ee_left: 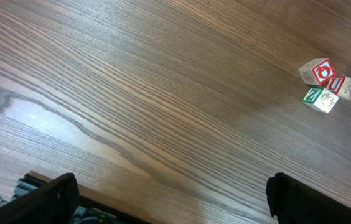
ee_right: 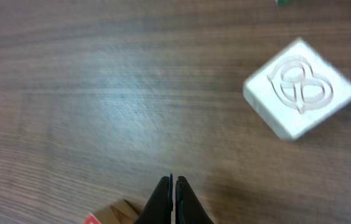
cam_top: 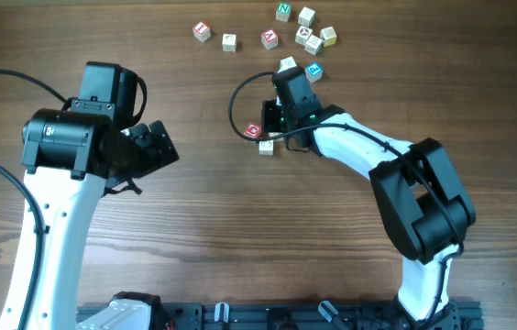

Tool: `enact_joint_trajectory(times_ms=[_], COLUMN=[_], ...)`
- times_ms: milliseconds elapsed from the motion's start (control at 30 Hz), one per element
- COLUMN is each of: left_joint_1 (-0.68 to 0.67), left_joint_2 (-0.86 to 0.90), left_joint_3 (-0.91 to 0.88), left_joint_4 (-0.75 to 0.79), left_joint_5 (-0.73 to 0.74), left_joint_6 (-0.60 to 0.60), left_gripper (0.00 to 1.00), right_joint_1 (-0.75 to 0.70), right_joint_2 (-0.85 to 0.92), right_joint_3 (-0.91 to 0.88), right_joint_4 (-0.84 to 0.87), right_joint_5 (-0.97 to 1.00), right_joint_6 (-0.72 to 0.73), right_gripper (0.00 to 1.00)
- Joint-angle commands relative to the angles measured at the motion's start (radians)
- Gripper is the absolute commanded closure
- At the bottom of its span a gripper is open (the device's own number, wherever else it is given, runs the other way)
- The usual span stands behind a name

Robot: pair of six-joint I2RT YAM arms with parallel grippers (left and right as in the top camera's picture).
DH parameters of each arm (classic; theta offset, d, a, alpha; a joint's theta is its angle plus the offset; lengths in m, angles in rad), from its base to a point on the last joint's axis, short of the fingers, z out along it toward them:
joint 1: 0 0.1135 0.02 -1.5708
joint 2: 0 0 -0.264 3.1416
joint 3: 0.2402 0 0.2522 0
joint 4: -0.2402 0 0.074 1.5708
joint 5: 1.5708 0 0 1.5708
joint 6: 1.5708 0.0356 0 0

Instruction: Form a circle

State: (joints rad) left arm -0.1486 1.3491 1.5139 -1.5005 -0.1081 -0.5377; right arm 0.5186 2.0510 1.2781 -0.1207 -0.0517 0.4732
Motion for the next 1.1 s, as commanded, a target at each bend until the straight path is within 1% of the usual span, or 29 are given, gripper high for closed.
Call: enact_joint_trajectory(times_ms=[0, 167, 267, 367, 433, 633, 900, 1067], left_joint_1=[0.0, 0.0, 0.0, 0.0, 0.0, 0.0, 0.0, 0.0], left_joint_2=[-0.006, -0.006, -0.006, -0.006, -0.006, -0.006, -0.006, -0.006], left_joint_3=[0.003, 0.003, 0.003, 0.003, 0.003, 0.003, 0.003, 0.003], left_joint_4=[0.0, 0.0, 0.0, 0.0, 0.0, 0.0, 0.0, 0.0], left_joint_5=[-0.017, -0.017, -0.017, -0.017, -0.017, -0.017, -0.017, -0.017], left_joint_6=[-0.017, -0.017, -0.017, -0.017, -0.017, -0.017, -0.017, -0.017], left_gripper=[0.0, 0.0, 0.0, 0.0, 0.0, 0.0, 0.0, 0.0], right_joint_1=[0.01, 0.061, 0.096, 0.101, 0.101, 0.102, 0.101, 0.104], right_joint_2=[-0.064, -0.107, -0.112, -0.111, -0.111, -0.111, -0.089, -0.078], right_joint_3=[0.012, 0.012, 0.012, 0.011, 0.002, -0.016, -0.037, -0.037], right_joint_4=[-0.012, -0.136, -0.143, -0.189, -0.204, -0.228, -0.182, -0.191], right_joint_5=[0.003, 0.035, 0.056, 0.083, 0.084, 0.082, 0.104, 0.073], right_joint_6=[-0.03, -0.029, -0.027, 0.043, 0.05, 0.051, 0.05, 0.05], right_gripper=[0.96, 0.96, 0.95, 0.95, 0.95, 0.96, 0.95, 0.95])
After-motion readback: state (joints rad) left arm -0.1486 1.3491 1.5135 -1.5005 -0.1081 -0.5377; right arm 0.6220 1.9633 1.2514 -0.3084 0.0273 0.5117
